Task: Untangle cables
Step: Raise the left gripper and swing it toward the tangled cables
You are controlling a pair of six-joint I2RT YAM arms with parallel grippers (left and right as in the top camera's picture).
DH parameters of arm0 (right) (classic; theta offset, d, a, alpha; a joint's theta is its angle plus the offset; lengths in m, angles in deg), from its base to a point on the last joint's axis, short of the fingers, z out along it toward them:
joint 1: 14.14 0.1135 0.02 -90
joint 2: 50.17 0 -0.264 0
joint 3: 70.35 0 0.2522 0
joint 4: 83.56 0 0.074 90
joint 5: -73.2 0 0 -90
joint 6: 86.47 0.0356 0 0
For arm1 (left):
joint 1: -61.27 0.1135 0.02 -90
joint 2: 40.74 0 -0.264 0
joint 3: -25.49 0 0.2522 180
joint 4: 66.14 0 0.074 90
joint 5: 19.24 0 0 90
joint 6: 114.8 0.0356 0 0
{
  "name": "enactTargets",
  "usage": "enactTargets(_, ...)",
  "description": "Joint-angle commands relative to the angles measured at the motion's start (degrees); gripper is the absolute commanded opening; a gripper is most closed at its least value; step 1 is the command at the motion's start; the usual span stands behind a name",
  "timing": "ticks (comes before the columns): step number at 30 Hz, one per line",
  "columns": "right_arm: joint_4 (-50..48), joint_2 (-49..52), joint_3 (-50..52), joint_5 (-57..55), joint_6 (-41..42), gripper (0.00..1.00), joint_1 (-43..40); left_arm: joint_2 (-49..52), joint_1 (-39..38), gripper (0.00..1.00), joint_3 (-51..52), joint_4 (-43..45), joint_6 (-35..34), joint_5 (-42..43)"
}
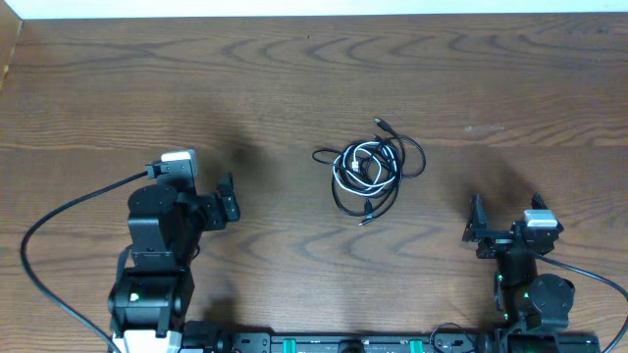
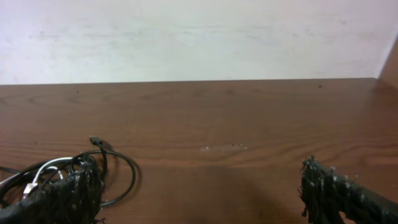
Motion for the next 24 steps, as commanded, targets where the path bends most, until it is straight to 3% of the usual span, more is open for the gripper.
enactTargets(1,0.24,-0.31,0.09,-0.44,-0.7,0.99,0.2,0.35,-0.22,0.96,-4.46,-4.68,-1.36,-0.11)
enactTargets(11,0.22,-0.31,0.09,-0.44,-0.7,0.99,0.2,4.37,-0.22,0.96,-7.87,-10.32,-8.5,-0.09)
enactTargets(24,0.22,-0.31,0.09,-0.44,-0.7,0.99,0.2,10.4,-0.22,0.96,-7.85,-15.85,-8.68,0.0)
